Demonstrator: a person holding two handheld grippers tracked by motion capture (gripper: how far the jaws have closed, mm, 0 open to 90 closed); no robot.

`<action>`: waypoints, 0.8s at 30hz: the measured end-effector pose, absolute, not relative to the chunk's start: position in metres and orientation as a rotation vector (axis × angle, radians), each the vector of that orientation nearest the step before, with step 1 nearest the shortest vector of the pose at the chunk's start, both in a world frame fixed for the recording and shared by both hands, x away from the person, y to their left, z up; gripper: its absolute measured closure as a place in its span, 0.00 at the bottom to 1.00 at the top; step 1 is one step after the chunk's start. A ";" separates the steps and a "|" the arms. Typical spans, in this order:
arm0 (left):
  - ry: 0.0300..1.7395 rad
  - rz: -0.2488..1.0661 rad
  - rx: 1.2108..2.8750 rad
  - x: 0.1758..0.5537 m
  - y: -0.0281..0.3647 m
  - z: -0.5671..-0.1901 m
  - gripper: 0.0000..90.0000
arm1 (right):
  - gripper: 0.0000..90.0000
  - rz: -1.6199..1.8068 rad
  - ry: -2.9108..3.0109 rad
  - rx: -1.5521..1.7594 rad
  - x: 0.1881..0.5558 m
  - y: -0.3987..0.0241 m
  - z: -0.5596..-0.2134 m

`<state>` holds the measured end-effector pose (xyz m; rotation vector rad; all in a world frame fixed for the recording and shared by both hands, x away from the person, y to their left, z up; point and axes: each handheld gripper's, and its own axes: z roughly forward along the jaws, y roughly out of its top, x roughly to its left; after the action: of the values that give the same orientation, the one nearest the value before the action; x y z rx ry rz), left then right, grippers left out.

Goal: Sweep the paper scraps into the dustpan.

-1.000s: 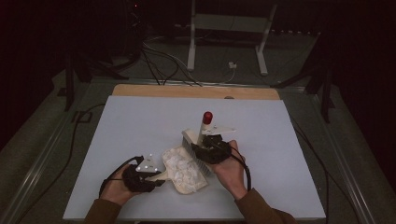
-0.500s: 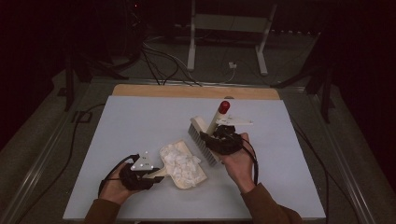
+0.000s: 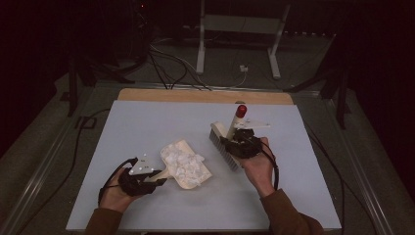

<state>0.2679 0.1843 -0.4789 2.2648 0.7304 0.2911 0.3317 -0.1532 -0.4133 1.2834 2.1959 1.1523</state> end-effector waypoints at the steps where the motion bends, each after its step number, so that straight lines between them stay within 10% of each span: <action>1: 0.734 0.299 2.264 0.268 0.185 -0.478 0.74 | 0.74 1.145 2.201 1.275 0.333 -0.155 -0.415; 24: 0.903 0.402 2.196 0.278 0.208 -0.467 0.74 | 0.74 1.152 2.347 1.110 0.347 -0.206 -0.439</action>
<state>0.2777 0.2081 -0.4670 2.1957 0.9027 0.4021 0.3468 -0.2060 -0.4386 1.1097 2.3470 1.1522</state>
